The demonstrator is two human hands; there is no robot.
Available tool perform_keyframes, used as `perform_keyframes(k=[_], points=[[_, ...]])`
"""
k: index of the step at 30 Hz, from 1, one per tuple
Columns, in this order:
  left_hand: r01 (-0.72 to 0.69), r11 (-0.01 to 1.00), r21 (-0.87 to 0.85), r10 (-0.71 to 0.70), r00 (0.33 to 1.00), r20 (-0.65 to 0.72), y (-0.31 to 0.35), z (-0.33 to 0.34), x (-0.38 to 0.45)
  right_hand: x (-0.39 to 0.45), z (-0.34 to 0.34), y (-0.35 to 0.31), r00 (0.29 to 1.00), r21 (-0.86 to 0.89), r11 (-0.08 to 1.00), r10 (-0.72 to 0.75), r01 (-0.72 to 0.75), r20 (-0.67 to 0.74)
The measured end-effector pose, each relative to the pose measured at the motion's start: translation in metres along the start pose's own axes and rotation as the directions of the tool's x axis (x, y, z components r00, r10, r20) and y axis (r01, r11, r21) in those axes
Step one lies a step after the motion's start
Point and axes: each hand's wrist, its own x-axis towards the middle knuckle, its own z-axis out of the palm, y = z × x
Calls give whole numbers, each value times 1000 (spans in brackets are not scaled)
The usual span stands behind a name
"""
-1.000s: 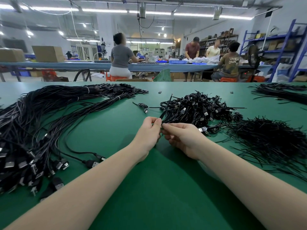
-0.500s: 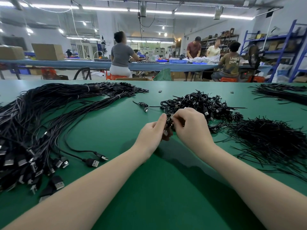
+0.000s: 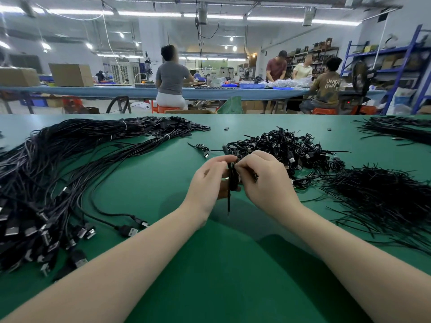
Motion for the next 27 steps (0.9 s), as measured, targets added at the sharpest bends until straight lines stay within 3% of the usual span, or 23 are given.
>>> perform_keyframes(k=[3, 6, 10, 17, 27], points=[[147, 987, -67, -141, 987, 79, 2, -3, 2, 0, -2, 0, 998, -64, 996, -63, 64, 25], [126, 992, -30, -123, 989, 85, -1, -3, 2, -1, -4, 0, 991, -121, 984, -130, 132, 25], [72, 997, -7, -70, 983, 168, -8, -1, 0, -3, -6, 5, 994, -121, 988, -104, 99, -39], [50, 998, 41, -45, 992, -119, -13, 1, 3, -3, -2, 1, 991, -124, 984, -132, 127, -33], [121, 982, -145, -126, 992, -27, -8, -3, 4, -5, -1, 1, 974, -181, 957, -223, 229, 49]])
